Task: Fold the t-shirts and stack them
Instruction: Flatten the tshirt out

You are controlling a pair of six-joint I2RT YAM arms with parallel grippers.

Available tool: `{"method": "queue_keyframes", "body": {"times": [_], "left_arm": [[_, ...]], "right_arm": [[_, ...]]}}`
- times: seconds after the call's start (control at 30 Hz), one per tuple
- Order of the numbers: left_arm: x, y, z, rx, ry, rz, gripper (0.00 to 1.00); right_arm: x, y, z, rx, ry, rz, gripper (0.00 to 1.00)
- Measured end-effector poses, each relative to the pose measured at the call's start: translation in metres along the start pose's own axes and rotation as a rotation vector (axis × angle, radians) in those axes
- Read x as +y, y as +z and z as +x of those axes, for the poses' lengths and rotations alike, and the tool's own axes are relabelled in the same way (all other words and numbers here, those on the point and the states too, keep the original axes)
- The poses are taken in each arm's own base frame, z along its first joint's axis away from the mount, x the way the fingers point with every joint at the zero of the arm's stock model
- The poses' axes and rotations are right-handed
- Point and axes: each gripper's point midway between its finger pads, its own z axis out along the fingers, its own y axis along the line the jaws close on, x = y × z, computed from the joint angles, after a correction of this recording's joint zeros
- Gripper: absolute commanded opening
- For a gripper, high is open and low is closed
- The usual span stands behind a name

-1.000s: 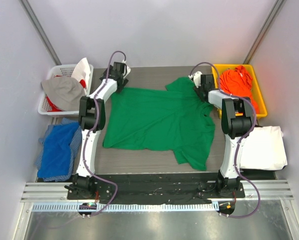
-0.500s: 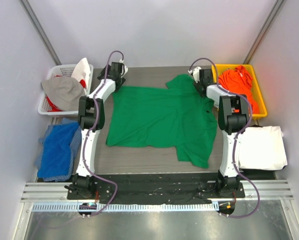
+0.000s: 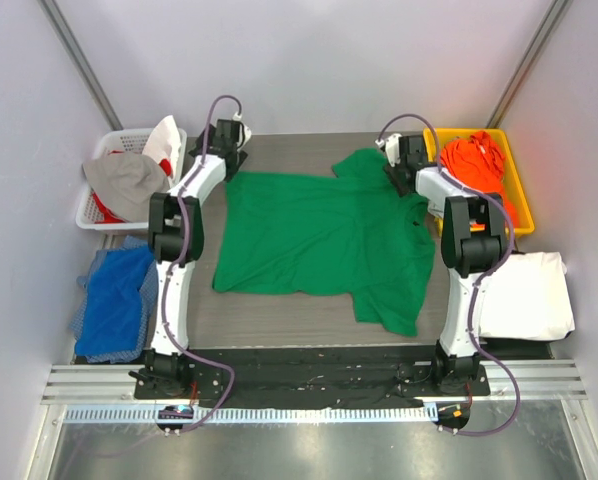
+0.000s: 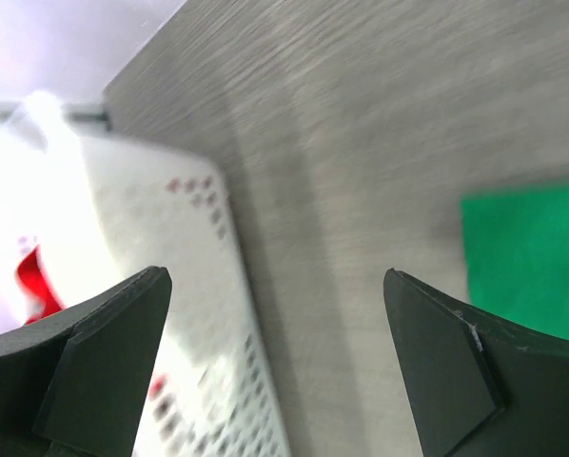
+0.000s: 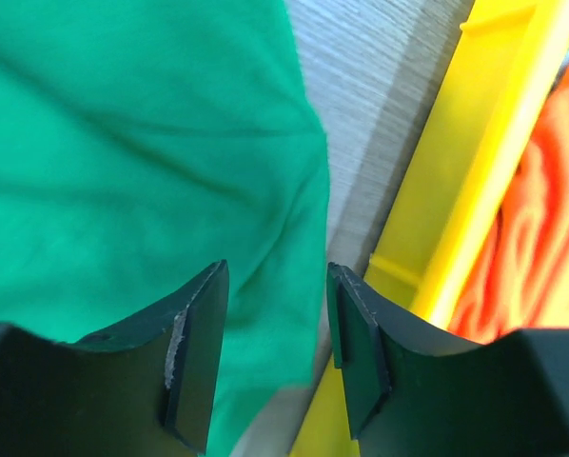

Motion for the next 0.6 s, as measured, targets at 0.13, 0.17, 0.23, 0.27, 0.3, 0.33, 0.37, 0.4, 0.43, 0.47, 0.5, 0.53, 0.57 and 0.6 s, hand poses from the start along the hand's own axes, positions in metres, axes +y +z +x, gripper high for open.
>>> {"method": "queue_keyframes", "body": {"times": [0.13, 0.17, 0.23, 0.27, 0.3, 0.33, 0.37, 0.4, 0.43, 0.47, 0.5, 0.53, 0.57, 0.6], "left_arm": [[0.028, -0.042, -0.005, -0.029, -0.033, -0.004, 1.00], [0.037, -0.055, -0.008, -0.046, -0.043, -0.005, 1.00], [0.057, -0.087, -0.014, -0.087, -0.072, -0.006, 1.00], [0.064, -0.102, -0.015, -0.107, -0.084, 0.000, 1.00], [0.072, -0.120, -0.016, -0.131, -0.097, 0.007, 1.00], [0.077, -0.137, -0.013, -0.151, -0.106, 0.018, 1.00], [0.080, -0.153, -0.009, -0.170, -0.114, 0.033, 1.00], [0.080, -0.167, -0.004, -0.182, -0.120, 0.050, 1.00], [0.077, -0.179, 0.004, -0.188, -0.120, 0.068, 1.00], [0.072, -0.189, 0.013, -0.190, -0.115, 0.090, 1.00], [0.064, -0.199, 0.025, -0.190, -0.109, 0.119, 1.00], [0.054, -0.205, 0.036, -0.181, -0.102, 0.149, 1.00], [0.045, -0.209, 0.045, -0.171, -0.092, 0.174, 1.00], [0.031, -0.213, 0.057, -0.161, -0.079, 0.206, 1.00]], "right_arm": [[0.005, -0.039, -0.013, -0.034, -0.006, -0.034, 0.57], [0.005, -0.052, -0.018, -0.051, -0.006, -0.038, 0.57], [0.006, -0.076, -0.026, -0.081, -0.007, -0.047, 0.61], [0.005, -0.089, -0.028, -0.092, -0.009, -0.052, 0.65], [0.007, -0.102, -0.028, -0.100, -0.010, -0.060, 0.74], [0.008, -0.115, -0.026, -0.107, -0.010, -0.068, 0.85], [0.010, -0.126, -0.023, -0.107, -0.010, -0.078, 0.86], [0.013, -0.135, -0.019, -0.105, -0.011, -0.088, 0.86], [0.015, -0.146, -0.010, -0.095, -0.015, -0.100, 0.85], [0.018, -0.153, -0.002, -0.082, -0.020, -0.111, 0.86], [0.024, -0.161, 0.007, -0.070, -0.028, -0.124, 0.86], [0.030, -0.167, 0.021, -0.050, -0.036, -0.138, 0.87], [0.037, -0.174, 0.034, -0.026, -0.048, -0.152, 0.87], [0.045, -0.180, 0.048, -0.002, -0.064, -0.168, 0.88]]}}
